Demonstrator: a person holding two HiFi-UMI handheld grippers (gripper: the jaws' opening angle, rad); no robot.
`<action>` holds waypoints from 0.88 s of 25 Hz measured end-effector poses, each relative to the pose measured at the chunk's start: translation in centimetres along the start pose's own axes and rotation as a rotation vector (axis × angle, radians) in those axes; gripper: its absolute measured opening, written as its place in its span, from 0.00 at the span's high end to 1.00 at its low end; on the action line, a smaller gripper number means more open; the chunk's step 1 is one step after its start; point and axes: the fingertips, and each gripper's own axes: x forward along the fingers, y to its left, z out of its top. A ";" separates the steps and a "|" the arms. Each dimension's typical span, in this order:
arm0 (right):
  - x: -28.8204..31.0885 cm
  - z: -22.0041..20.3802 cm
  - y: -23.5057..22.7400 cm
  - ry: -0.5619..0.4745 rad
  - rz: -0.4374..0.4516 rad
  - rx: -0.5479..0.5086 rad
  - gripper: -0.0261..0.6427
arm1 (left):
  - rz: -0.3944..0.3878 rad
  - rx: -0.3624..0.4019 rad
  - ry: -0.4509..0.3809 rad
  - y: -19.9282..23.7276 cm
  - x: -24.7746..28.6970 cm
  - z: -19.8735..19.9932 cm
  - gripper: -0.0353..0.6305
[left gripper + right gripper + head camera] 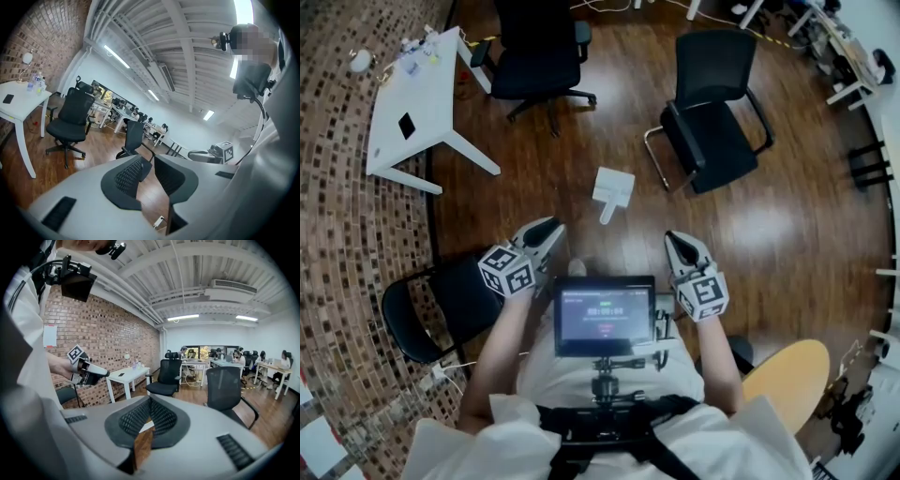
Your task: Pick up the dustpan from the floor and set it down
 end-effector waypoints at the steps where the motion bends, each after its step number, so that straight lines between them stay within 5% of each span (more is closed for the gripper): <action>1: 0.5 0.2 0.1 -0.001 -0.005 -0.004 0.94 | -0.007 0.000 0.005 0.5 0.0 0.1 0.82; 22: 4.8 -0.5 0.0 0.054 -0.174 0.004 0.94 | -0.108 -0.001 0.009 6.8 -2.7 2.1 0.89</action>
